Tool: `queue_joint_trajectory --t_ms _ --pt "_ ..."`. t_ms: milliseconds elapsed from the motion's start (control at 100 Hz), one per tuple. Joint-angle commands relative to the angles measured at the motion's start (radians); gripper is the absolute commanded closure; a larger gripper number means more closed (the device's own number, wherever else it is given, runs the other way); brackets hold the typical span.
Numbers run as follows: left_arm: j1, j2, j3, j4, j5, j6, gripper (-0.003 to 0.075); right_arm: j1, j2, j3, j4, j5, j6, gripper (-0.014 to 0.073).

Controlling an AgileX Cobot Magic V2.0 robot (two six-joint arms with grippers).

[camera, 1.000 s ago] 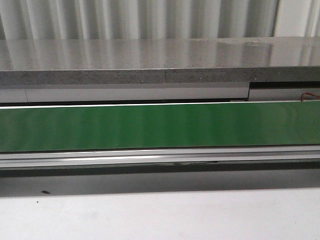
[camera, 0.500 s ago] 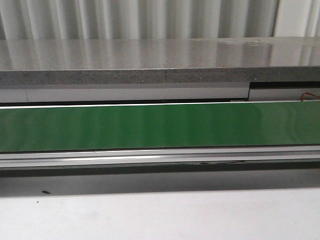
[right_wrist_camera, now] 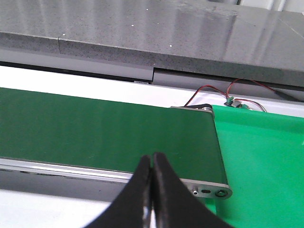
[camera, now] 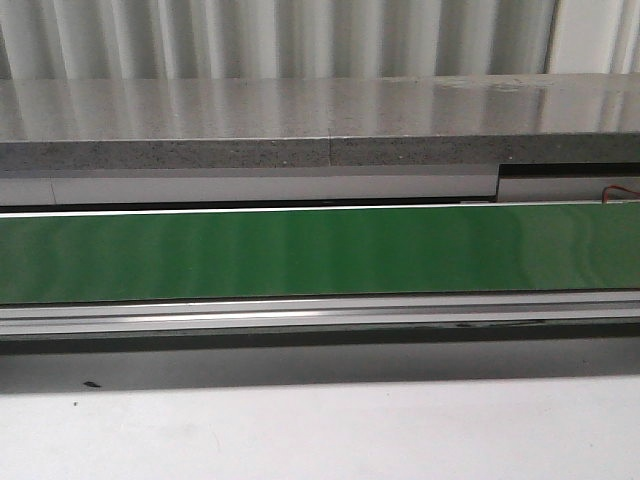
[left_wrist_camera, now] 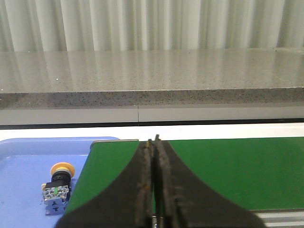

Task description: Move button from right to left

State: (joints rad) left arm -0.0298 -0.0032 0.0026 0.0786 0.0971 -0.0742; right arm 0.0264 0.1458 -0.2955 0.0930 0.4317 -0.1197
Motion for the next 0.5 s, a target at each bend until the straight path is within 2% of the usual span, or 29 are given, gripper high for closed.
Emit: queue_joint_trajectory --t_ms 0,260,490 --pt "-0.008 -0.026 0.038 -0.001 -0.084 -0.001 0.0741 0.0 0.01 -0.024 0.004 -0.104 -0.009 0.0662" --pt "-0.008 -0.026 0.038 -0.001 -0.084 -0.001 0.0741 -0.001 -0.014 0.133 -0.004 -0.42 0.007 0.0662" --pt "-0.008 -0.026 0.038 -0.001 -0.084 -0.001 0.0741 -0.064 -0.112 0.282 -0.074 -0.474 0.146 0.0662"
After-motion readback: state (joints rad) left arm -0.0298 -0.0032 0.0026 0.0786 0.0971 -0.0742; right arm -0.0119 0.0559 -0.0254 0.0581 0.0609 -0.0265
